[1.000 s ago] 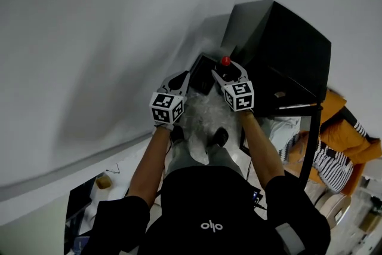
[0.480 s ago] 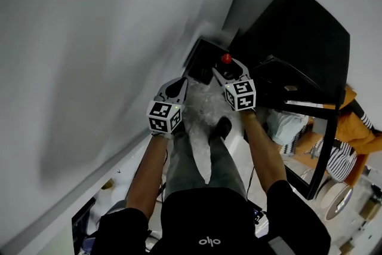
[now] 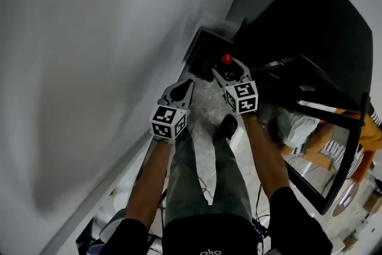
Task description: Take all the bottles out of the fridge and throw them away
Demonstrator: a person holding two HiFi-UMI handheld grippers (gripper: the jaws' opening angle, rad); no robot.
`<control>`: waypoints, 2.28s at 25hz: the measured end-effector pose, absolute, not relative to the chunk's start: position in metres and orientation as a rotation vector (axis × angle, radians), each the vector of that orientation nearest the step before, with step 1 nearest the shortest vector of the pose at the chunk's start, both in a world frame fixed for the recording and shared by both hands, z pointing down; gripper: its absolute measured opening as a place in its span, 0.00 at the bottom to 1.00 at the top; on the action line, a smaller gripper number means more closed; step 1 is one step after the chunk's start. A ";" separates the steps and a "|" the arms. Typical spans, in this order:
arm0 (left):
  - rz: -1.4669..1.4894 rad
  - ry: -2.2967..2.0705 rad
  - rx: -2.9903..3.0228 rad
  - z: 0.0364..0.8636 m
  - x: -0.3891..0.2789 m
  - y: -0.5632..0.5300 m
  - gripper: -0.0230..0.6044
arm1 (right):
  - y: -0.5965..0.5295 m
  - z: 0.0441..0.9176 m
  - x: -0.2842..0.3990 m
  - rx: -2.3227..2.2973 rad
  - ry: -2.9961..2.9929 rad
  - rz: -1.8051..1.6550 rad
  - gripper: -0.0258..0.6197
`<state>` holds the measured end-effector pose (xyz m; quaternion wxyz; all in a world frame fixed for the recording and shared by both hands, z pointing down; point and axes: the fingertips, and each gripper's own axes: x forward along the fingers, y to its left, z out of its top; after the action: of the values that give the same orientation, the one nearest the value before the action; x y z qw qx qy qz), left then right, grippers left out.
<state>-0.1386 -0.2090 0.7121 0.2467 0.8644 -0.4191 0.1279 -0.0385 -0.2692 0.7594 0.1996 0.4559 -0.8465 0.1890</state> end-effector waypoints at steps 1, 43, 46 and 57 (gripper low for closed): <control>0.352 -1.134 2.358 0.725 -0.138 -0.210 0.04 | -0.271 0.772 -0.041 1.276 -2.366 0.532 0.51; 0.427 -1.078 2.283 0.979 -0.157 -0.261 0.04 | -0.321 1.137 -0.090 1.259 -2.206 0.721 0.52; 0.428 -1.076 2.292 0.975 -0.154 -0.261 0.04 | -0.321 1.137 -0.089 1.263 -2.182 0.717 0.52; 0.396 -1.080 2.297 0.966 -0.149 -0.256 0.04 | -0.327 1.076 -0.095 1.343 -2.291 0.591 0.44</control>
<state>-0.1491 -0.2564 0.9664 0.2825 0.8577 -0.4033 0.1479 -0.0955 -0.3266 1.0758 0.2090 0.4828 -0.8235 0.2124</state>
